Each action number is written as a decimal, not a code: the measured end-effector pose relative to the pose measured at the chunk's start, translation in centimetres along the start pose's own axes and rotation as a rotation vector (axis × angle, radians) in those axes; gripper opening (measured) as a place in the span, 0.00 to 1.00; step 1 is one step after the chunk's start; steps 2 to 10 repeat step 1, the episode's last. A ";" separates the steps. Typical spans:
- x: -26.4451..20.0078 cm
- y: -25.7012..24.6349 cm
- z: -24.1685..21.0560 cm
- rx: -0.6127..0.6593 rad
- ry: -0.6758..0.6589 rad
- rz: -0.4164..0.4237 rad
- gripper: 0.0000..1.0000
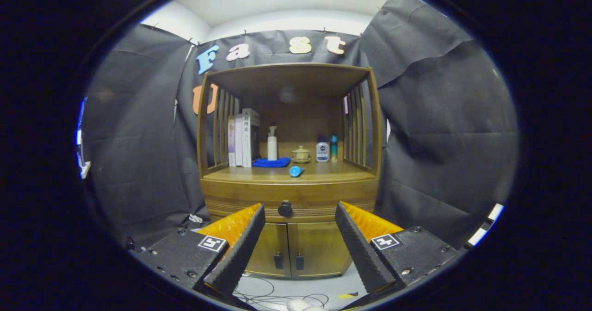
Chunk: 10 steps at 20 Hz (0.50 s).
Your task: Pull open the drawer, take out the items inside it, and place them on the countertop above the cabinet.
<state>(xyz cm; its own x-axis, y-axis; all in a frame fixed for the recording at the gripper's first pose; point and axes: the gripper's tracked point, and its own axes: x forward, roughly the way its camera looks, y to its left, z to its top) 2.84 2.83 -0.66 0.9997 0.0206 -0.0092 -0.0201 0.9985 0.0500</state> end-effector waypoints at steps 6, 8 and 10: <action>-0.3 -0.3 -0.2 0.002 -0.005 -0.008 0.99; -0.3 -0.3 -0.2 0.002 -0.005 -0.008 0.99; -0.3 -0.3 -0.2 0.002 -0.005 -0.008 0.99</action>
